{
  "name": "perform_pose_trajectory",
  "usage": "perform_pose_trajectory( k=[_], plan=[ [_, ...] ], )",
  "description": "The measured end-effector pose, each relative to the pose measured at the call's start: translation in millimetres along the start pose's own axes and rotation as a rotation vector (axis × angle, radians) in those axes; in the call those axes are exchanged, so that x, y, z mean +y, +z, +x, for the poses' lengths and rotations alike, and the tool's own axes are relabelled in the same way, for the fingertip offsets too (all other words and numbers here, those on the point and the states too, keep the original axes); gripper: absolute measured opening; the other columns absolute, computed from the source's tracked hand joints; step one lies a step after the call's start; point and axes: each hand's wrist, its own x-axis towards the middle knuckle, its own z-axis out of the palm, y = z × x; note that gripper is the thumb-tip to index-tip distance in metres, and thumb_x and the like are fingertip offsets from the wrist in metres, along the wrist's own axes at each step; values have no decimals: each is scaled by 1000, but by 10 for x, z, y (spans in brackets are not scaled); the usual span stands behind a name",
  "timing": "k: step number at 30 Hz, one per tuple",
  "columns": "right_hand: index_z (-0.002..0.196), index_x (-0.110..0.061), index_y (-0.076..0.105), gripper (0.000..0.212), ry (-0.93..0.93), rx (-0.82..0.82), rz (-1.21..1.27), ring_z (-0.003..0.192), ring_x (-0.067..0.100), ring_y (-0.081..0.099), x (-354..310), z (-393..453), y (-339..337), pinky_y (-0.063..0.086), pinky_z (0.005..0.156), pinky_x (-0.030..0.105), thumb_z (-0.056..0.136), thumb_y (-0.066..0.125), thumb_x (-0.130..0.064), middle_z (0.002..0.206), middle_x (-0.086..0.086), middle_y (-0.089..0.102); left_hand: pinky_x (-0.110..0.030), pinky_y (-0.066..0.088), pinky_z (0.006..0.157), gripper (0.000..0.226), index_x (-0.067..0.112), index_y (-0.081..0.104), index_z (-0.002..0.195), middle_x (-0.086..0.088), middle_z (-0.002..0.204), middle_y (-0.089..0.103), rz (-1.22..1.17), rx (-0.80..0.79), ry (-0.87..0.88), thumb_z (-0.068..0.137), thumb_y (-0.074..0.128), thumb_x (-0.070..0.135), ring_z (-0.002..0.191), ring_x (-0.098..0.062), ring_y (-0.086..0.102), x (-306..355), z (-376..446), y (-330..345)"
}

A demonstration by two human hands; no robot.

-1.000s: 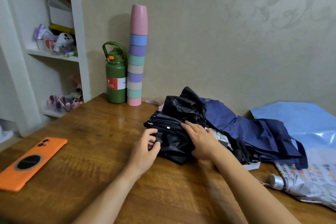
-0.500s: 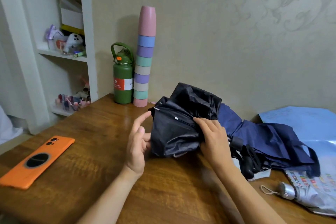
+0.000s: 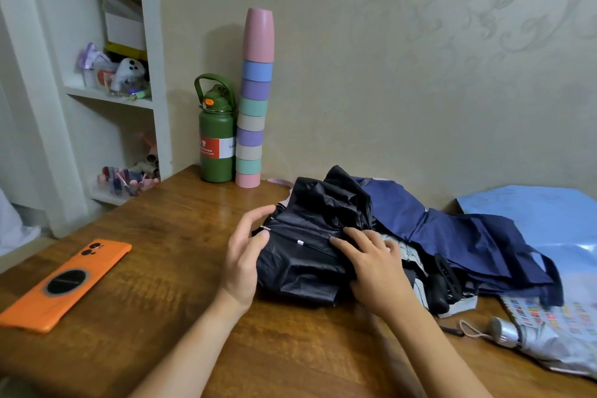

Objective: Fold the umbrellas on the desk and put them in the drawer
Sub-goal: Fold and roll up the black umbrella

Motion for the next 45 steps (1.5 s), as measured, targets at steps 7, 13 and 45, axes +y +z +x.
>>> perform_pose_trajectory(
  k=[7, 13, 45],
  plan=[
    [152, -26, 44, 72, -146, 51, 138, 111, 26, 52, -123, -96, 182, 59, 78, 40, 85, 59, -5, 135, -1, 54, -56, 58, 83, 46, 13, 64, 127, -18, 115, 73, -93, -25, -82, 103, 30, 33, 104, -40, 70, -81, -12, -77],
    [154, -35, 41, 65, -187, 54, 162, 115, 23, 53, -304, -49, 274, 54, 82, 37, 91, 27, -25, 137, -6, 56, -33, 49, 93, 31, 12, 70, 107, -4, 107, 71, 145, -72, 62, 98, 43, 24, 106, -23, 65, -112, -19, -65],
    [141, -25, 45, 59, -307, -201, 529, 132, 8, 46, -580, -288, -60, 40, 109, 24, 94, 64, -55, 145, -11, 47, -30, 55, 97, 56, 29, 45, 148, -11, 122, 73, 115, -207, -279, 98, 64, 11, 115, -25, 69, 289, -512, -678]
  ],
)
